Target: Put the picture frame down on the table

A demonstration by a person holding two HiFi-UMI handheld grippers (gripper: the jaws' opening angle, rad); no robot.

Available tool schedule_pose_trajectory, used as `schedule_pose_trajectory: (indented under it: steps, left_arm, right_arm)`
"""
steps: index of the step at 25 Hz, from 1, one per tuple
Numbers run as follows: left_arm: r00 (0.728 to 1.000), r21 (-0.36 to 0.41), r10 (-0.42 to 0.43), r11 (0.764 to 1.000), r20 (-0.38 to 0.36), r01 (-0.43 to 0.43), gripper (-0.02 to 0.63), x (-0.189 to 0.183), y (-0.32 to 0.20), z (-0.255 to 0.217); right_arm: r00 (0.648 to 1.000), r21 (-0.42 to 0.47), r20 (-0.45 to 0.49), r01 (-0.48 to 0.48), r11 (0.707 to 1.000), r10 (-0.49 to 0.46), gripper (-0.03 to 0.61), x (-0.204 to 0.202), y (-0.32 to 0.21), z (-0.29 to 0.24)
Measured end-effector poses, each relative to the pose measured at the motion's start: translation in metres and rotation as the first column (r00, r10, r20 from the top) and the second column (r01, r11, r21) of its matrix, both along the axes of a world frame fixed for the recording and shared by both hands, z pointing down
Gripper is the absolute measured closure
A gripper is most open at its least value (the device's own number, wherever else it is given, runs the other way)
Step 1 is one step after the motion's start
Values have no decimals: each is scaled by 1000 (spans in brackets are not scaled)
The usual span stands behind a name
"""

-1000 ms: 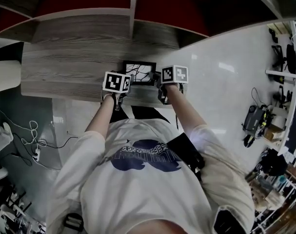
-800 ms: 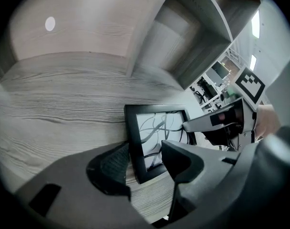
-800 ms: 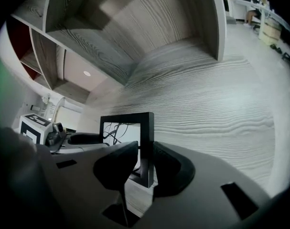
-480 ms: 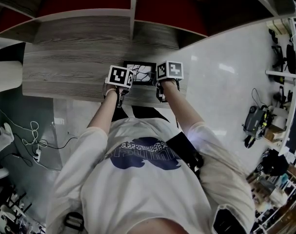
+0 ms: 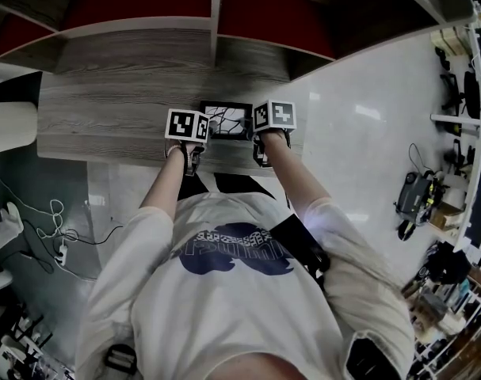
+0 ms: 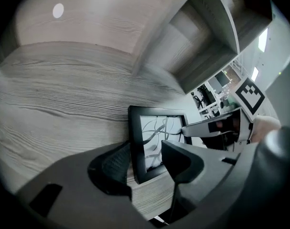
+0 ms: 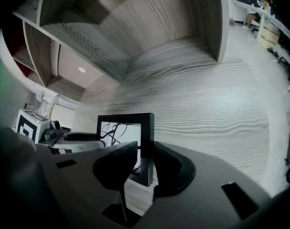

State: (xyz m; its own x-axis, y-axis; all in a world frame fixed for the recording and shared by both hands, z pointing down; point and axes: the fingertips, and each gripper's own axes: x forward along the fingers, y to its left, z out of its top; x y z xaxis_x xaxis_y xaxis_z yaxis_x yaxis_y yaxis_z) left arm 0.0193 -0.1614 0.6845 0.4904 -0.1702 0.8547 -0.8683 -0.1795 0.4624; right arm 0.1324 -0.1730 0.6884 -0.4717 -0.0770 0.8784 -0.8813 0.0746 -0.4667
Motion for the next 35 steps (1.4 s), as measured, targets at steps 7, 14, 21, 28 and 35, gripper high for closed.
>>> schedule_pose_trajectory:
  steps: [7, 14, 21, 28, 35]
  left_arm:
    - [998, -8, -36, 999, -48, 36, 416, -4, 0, 0]
    - [996, -8, -69, 998, -63, 68, 416, -11, -4, 0]
    - [996, 9, -68, 998, -66, 68, 416, -13, -3, -2]
    - [991, 43, -98, 994, -90, 102, 416, -22, -9, -5]
    - [981, 260, -127, 952, -149, 163, 416, -37, -38, -69]
  right_arm:
    - [1000, 4, -2, 3, 1000, -3, 477, -1, 1, 1]
    - [1000, 7, 0, -1, 1000, 1, 479, 0, -1, 1]
    - [1000, 36, -20, 2, 999, -1, 472, 4, 1, -2]
    - [999, 129, 24, -37, 991, 34, 460, 15, -3, -26]
    - [973, 404, 187, -199, 893, 132, 477, 26, -32, -104]
